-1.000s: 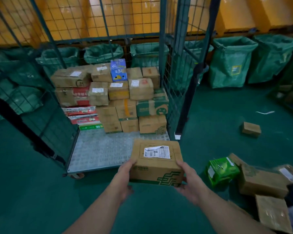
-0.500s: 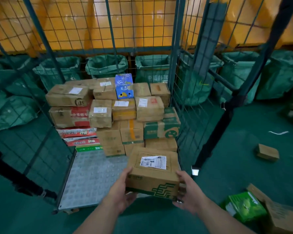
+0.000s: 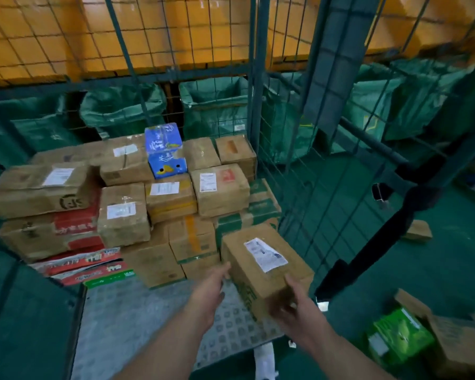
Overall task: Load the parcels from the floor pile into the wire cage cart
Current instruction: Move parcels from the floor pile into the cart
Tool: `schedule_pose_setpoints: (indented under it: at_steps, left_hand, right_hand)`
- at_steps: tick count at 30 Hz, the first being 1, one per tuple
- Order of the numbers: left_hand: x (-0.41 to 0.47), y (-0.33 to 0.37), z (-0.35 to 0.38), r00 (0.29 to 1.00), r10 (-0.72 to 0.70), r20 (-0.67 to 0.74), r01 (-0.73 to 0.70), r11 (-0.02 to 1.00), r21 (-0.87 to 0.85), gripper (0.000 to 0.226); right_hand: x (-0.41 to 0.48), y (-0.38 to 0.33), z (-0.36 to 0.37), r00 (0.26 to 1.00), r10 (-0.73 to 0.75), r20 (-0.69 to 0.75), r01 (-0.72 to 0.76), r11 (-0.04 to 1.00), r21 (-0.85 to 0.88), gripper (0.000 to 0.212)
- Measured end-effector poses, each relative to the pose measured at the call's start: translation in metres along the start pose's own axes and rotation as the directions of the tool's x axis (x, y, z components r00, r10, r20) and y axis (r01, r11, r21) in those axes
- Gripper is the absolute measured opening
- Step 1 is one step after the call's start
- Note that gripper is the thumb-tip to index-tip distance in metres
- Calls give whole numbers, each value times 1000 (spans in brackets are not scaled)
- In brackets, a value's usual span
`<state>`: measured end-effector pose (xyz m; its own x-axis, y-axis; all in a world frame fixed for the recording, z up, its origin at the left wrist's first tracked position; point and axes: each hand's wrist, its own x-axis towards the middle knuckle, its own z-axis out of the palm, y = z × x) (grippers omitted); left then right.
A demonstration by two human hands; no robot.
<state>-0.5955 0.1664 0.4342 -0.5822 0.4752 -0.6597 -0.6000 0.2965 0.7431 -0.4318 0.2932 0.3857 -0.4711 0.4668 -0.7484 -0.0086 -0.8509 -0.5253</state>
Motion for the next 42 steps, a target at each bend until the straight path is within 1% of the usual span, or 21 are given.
schedule_pose_setpoints:
  at_steps: [2, 3, 5, 8, 10, 11, 12, 14, 15, 19, 23, 26, 29, 33, 35, 36, 39, 42]
  left_hand:
    - [20, 8, 19, 998, -49, 48, 42, 989, 143, 26]
    - [30, 12, 28, 996, -64, 61, 51, 977, 206, 20]
    - [58, 23, 40, 996, -78, 42, 62, 953, 296, 4]
    - [108, 48, 49, 993, -113, -11, 108, 910, 399, 6]
    - [154, 66, 50, 987, -130, -92, 158, 886, 436, 8]
    - [178, 73, 50, 982, -130, -136, 179, 870, 459, 8]
    - [193, 84, 51, 979, -120, -165, 185, 860, 475, 9]
    - [235, 101, 54, 980, -98, -173, 175, 840, 514, 11]
    - [247, 108, 57, 982, -83, -171, 162, 837, 523, 11]
    - [307, 133, 67, 981, -42, -189, 136, 846, 516, 15]
    - [338, 139, 70, 978, -47, -203, 144, 859, 492, 18]
    - [343, 128, 67, 973, -99, -208, 190, 856, 481, 14]
    - [337, 110, 59, 965, -152, -216, 241, 842, 483, 17]
    - [330, 93, 50, 931, -270, -246, 357, 816, 454, 16]
    - [330, 87, 47, 912, -307, -272, 401, 807, 434, 16]
    - [331, 86, 46, 907, -317, -277, 412, 802, 432, 16]
    - [335, 85, 46, 909, -328, -257, 413, 797, 441, 17]
    - [340, 90, 44, 924, -302, -236, 379, 804, 458, 14]
  right_hand:
    - [30, -13, 11, 998, -33, -58, 37, 997, 68, 42]
    - [49, -21, 16, 995, -68, -70, 74, 993, 90, 40]
    - [87, -39, 31, 991, -99, -93, 112, 983, 145, 41]
    - [153, -79, 51, 988, -64, -139, 88, 980, 179, 33]
    - [205, -106, 65, 984, -43, -170, 71, 984, 165, 48]
    - [233, -117, 70, 979, -54, -198, 86, 984, 156, 55]
    - [250, -129, 77, 973, -73, -219, 107, 983, 147, 59]
    - [295, -149, 92, 959, -88, -270, 135, 978, 160, 62]
    - [307, -157, 97, 954, -100, -282, 152, 974, 167, 63]
    - [368, -178, 121, 943, -60, -327, 108, 986, 130, 71]
    - [406, -177, 138, 920, -5, -392, 55, 992, 116, 67]
    - [422, -163, 134, 921, 15, -389, 40, 990, 134, 65]
    - [426, -160, 126, 928, 17, -371, 19, 995, 95, 59]
    - [427, -167, 118, 920, -30, -390, 54, 997, 50, 52]
    - [428, -174, 120, 916, -63, -396, 72, 997, 7, 54]
    - [429, -178, 124, 924, -82, -374, 83, 996, -14, 56]
    - [442, -202, 146, 952, -63, -299, 26, 992, -126, 68]
    - [466, -223, 173, 967, 6, -255, -86, 949, -303, 55]
